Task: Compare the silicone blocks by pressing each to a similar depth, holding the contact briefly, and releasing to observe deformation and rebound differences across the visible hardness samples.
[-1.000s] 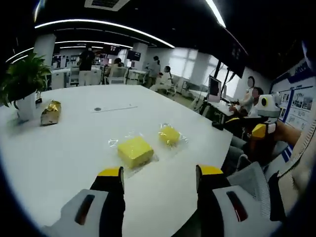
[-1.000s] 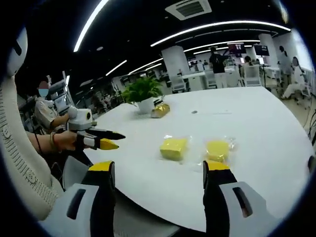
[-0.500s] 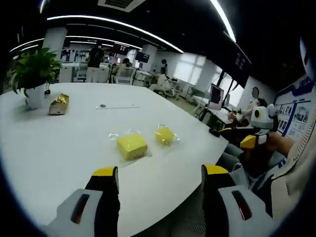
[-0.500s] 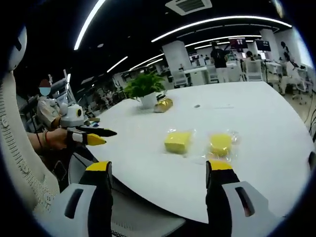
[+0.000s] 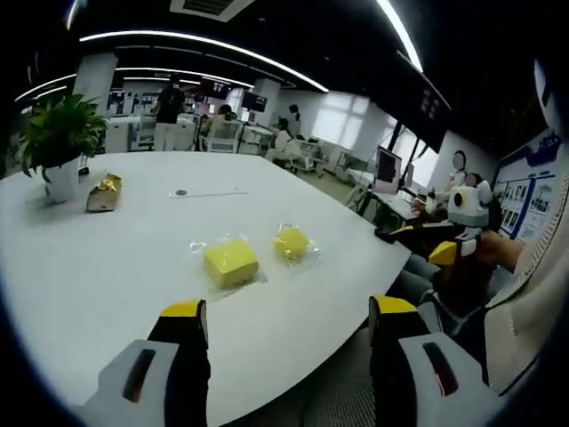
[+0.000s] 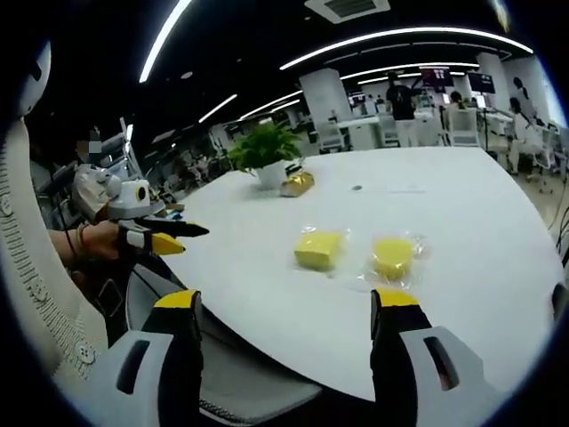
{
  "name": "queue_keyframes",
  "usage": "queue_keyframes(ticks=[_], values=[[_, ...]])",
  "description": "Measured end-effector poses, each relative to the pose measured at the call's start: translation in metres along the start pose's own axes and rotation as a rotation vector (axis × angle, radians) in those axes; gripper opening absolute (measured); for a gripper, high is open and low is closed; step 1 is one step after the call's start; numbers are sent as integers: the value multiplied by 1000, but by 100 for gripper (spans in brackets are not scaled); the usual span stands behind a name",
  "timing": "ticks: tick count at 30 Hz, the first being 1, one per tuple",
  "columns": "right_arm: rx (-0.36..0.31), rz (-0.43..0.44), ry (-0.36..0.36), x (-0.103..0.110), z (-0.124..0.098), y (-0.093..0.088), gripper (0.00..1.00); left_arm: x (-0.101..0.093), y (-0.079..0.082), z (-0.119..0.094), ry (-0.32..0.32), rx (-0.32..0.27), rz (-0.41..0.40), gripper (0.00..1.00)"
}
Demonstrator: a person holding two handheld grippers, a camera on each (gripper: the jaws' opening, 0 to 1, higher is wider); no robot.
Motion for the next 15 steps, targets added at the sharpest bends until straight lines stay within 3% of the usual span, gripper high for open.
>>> queue_keyframes(ticks=[5,7,8,11,15], values=[[-6,-10,24,0,-4,7,72,-7,0,2,-2,19,-22,75],[-10,-16,28,-2,-8,10,72,-18,3,4,-63,27,-124,76],[-11,-17,29,-2,-10,11,71,-22,7,7,-99,22,-216,77],[-11,-21,32,-5,-16,11,71,-26,26,15,-176,-27,-396,77],[-13,-6,29,-10,-22,8,70,-22,45,35,-199,-48,-468,78]])
Point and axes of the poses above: the point that each gripper's makers call its tool centre point, and the gripper's own axes: z roughly forward along the fingers, x roughly to its left, y roughly out of its top, the point moved 1 cm from there along -z, roughly backward along the fingers, and after that the axes turned 8 degrees about y, right-handed, at the moved point
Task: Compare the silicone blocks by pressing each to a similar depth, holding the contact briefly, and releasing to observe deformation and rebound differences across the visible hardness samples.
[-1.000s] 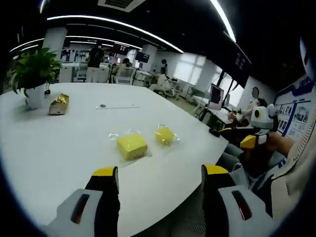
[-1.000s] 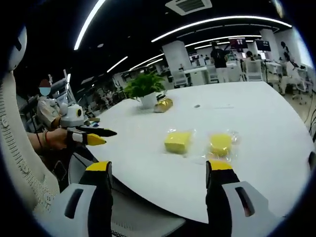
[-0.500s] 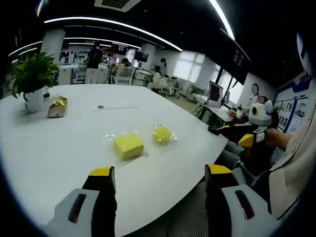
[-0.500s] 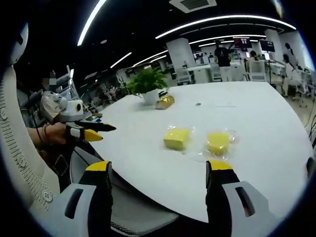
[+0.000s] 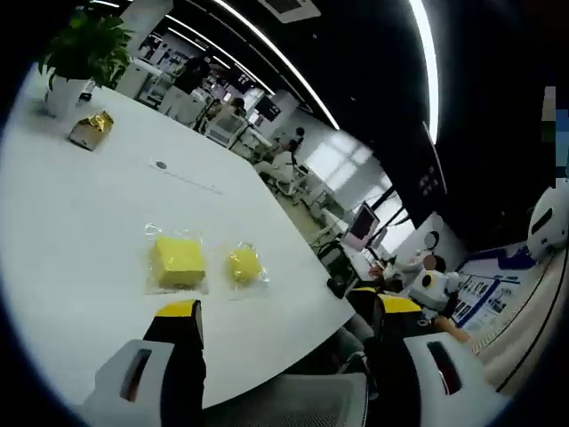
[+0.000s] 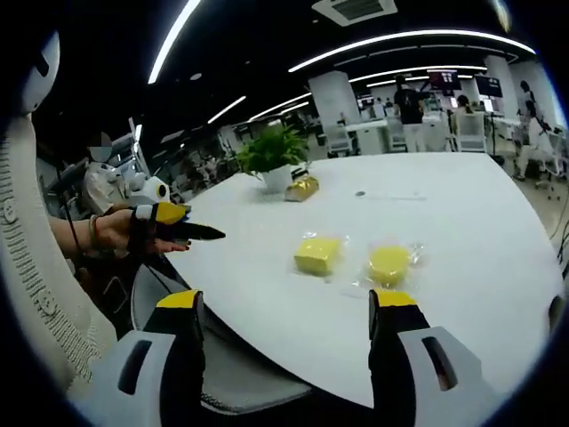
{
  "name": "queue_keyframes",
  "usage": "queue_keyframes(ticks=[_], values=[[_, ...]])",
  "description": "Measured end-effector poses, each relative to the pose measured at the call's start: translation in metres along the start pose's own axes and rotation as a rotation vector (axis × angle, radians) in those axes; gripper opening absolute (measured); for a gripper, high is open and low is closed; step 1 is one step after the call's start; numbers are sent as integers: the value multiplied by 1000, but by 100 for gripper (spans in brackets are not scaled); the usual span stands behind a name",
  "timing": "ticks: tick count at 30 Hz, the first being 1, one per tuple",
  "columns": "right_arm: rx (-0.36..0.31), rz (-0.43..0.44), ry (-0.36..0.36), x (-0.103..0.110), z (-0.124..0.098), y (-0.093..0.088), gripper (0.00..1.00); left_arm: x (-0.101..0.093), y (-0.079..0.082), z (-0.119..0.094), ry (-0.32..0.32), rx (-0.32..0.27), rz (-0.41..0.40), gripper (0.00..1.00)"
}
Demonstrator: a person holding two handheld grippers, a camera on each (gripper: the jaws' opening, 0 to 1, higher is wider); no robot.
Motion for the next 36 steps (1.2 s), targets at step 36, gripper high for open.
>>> queue_keyframes(ticks=[36], values=[[-8,183,-81,-90,-25,-21,67,54,-9,260,90,293,-293,73]])
Point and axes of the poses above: the point that each gripper's makers call its tool centre point, and the gripper's own axes: z roughly forward along the fingers, x roughly to its left, y roughly out of its top, the point moved 1 cm from there along -z, roughly backward along the fingers, and after that the axes turned 8 degrees about y, right-handed, at the moved point
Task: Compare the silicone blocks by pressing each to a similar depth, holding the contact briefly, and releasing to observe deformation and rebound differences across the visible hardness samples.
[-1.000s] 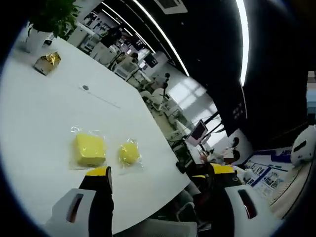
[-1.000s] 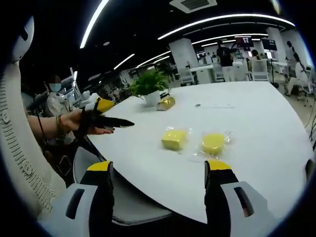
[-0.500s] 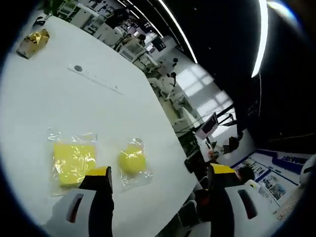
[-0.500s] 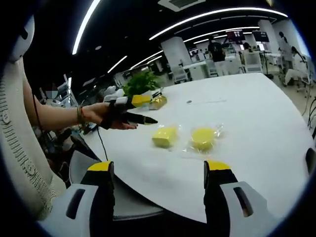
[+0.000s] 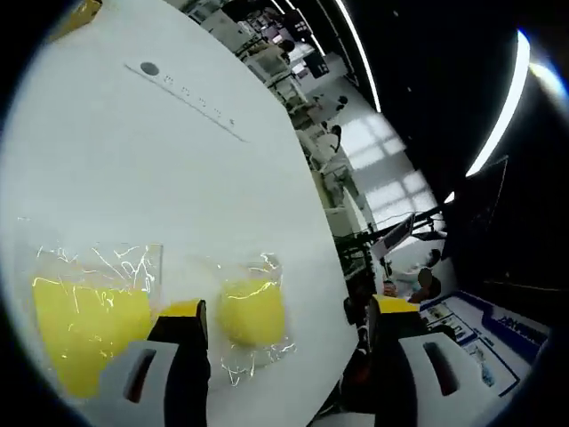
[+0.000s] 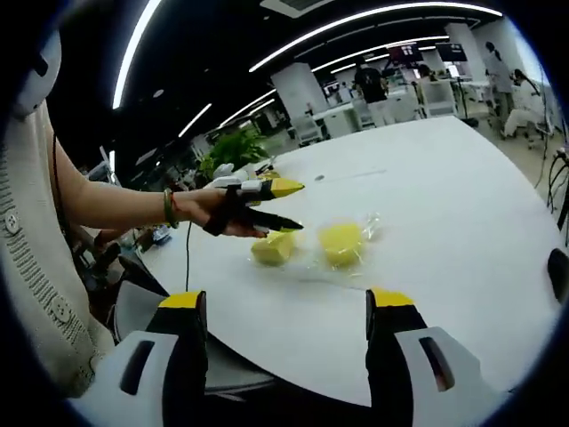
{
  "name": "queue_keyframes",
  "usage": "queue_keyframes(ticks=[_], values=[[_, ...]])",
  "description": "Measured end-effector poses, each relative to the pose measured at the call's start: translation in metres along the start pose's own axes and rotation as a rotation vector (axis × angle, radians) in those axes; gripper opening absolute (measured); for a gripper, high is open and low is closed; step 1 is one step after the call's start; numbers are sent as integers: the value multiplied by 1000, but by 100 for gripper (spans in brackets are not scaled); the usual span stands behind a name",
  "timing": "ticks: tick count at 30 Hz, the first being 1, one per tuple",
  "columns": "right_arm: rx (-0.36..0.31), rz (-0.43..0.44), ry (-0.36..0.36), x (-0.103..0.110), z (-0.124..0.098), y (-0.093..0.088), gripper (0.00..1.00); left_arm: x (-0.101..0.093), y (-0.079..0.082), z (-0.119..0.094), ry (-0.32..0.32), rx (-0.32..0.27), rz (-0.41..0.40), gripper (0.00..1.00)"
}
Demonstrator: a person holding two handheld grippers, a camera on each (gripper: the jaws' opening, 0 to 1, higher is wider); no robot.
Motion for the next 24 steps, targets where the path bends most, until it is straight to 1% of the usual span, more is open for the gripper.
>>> queue_keyframes(ticks=[3,6,9,11,13,16,18,19,20,21,24], values=[[5,14,-6,-6,0,-1,67,8,2,16,29,22,-75,68],[5,26,-11,-12,0,-2,67,10,4,28,46,20,-78,63],[6,42,-18,-17,0,-5,66,15,1,39,79,51,-83,60],[7,47,-19,-19,0,-6,66,16,-1,46,82,66,-88,57],[6,53,-19,-20,0,-7,66,19,-5,49,94,88,-105,49],[5,61,-22,-22,-1,-8,65,28,-10,55,134,121,-144,35],[5,66,-24,-24,-1,-9,65,36,-12,56,170,123,-154,25],[5,69,-24,-24,-2,-10,64,37,-12,57,176,127,-152,22],[4,70,-24,-24,-2,-10,64,38,-9,57,173,111,-172,22],[3,71,-24,-24,-2,-11,64,37,-8,58,170,108,-185,19],[5,79,-25,-25,-2,-14,63,40,-4,59,181,99,-182,13]])
Point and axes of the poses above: the point that each gripper's makers call its tool centre point, and the gripper's own axes: z roughly forward along the fingers, x roughly to its left, y roughly out of its top, the point moved 1 cm from there along -z, roughly backward along the fingers, and after that the axes turned 8 degrees about y, right-handed, at the moved point
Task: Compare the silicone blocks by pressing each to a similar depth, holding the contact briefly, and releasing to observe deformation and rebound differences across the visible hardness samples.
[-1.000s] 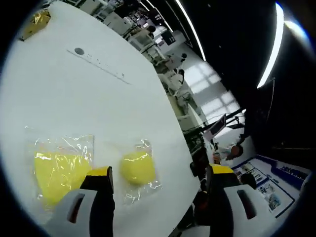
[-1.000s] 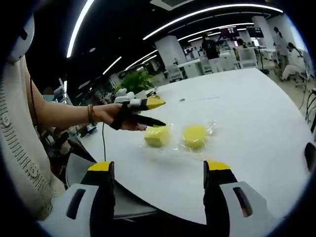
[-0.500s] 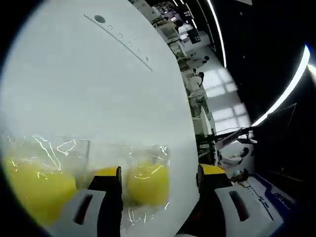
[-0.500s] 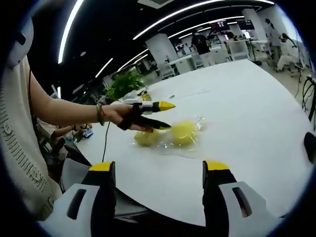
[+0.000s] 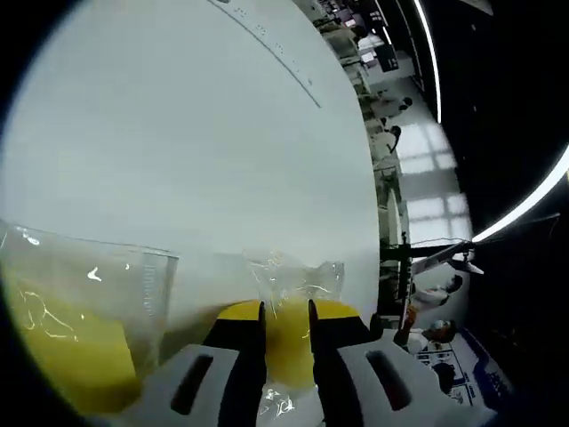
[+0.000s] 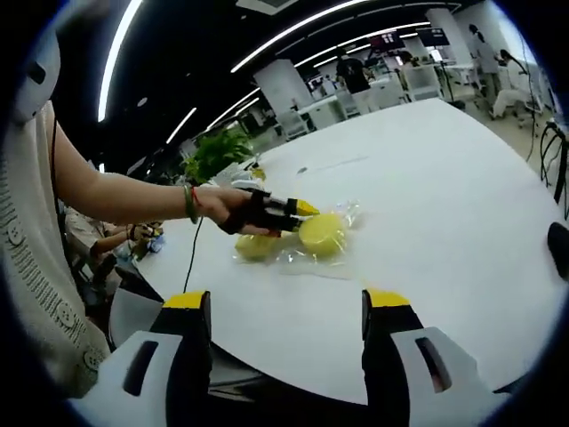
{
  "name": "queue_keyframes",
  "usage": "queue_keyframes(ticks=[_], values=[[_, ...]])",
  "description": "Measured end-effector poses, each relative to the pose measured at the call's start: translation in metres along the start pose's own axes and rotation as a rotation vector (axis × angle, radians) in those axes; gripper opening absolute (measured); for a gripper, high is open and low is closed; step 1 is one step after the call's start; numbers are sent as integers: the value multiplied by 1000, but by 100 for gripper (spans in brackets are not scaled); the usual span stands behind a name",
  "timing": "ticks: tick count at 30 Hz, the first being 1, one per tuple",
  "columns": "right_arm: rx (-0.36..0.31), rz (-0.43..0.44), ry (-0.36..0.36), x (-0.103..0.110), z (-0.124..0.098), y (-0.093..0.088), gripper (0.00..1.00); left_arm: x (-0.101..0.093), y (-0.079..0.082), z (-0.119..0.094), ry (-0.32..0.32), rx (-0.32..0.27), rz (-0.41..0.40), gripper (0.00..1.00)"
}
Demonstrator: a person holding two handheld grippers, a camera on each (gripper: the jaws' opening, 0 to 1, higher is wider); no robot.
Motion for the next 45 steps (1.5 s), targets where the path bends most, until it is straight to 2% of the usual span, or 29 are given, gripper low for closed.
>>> queue_keyframes(ticks=[7,9,11,12,15,19,20,22,24,28,30,32,37,41,45], values=[[-5,5,-3,-1,-1,-1,62,-4,4,3,-13,-28,18,1],[-4,5,-8,-1,-2,-1,61,-6,3,2,-20,-37,102,0],[-6,4,-10,-1,-3,-1,61,-9,2,0,-23,-39,109,0],[-6,3,-11,-1,-3,-1,61,-11,2,-1,-29,-50,138,0],[-8,-3,-11,0,-5,1,61,-23,1,-8,-44,-96,261,0],[-7,-23,-6,3,-4,4,61,-38,-5,-19,-56,-120,390,0],[-7,-25,-4,4,-4,5,61,-43,-7,-23,-65,-127,435,0],[-13,-36,1,7,-4,8,61,-51,-12,-30,-79,-134,454,0],[-16,-46,2,10,-4,10,61,-58,-18,-37,-99,-151,511,0],[-15,-75,1,16,-7,13,61,-69,-32,-49,-131,-139,502,0],[-20,-78,-2,19,-9,13,61,-76,-41,-54,-154,-140,561,0],[-21,-85,-5,21,-10,13,62,-82,-50,-60,-167,-133,582,0],[-35,-109,-13,28,-15,15,64,-90,-67,-74,-198,-120,647,0],[-53,-116,-6,35,-16,17,66,-92,-79,-87,-221,-89,659,0],[-51,-140,0,42,-15,17,68,-92,-85,-100,-239,-83,674,0]])
Point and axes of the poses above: the point that each gripper's makers call its tool centre point, and the gripper's own axes: z roughly forward along the fingers, x roughly to its left, y roughly out of its top, the point moved 1 cm from there along -z, roughly backward along the fingers, and after that the axes turned 8 degrees about y, right-handed, at the moved point
